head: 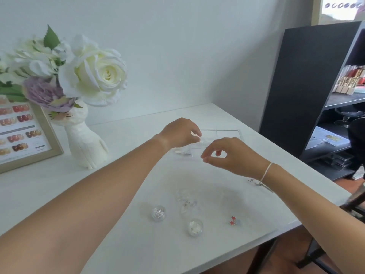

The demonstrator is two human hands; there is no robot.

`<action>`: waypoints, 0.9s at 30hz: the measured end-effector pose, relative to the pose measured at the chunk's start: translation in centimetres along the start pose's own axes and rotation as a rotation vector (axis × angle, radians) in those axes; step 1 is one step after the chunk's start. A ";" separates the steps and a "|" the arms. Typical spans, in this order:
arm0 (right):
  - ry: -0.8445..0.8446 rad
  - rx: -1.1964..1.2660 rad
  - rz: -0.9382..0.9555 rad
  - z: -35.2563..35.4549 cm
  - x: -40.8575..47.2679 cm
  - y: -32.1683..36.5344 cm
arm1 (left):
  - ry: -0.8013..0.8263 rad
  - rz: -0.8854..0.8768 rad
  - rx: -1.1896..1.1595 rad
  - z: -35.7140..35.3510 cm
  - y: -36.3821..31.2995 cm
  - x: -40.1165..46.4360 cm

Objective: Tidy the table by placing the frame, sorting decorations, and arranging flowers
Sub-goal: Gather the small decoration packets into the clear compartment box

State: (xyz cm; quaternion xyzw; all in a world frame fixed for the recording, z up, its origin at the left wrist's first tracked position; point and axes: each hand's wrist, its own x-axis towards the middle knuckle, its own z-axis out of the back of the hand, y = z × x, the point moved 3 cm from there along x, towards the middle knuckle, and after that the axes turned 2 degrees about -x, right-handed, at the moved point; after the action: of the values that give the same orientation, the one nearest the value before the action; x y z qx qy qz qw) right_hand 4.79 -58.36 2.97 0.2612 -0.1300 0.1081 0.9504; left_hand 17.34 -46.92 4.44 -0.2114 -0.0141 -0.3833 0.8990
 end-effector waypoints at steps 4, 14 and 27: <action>0.114 0.037 0.026 -2.0 -1.9 2.1 | -0.057 0.015 -0.142 0.9 1.0 -3.7; 0.314 0.001 0.099 -4.2 -5.6 5.9 | -0.016 0.056 -0.248 0.8 2.7 -14.3; 0.391 -0.167 0.110 -4.7 -6.7 6.4 | 0.108 0.038 -0.306 -0.4 2.9 -19.7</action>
State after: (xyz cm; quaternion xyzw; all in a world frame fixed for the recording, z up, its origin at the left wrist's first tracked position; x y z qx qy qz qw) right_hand -2.33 -51.42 0.02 0.1483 0.0342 0.1972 0.9685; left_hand 5.39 -31.77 -0.66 -0.3251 0.0967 -0.3746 0.8629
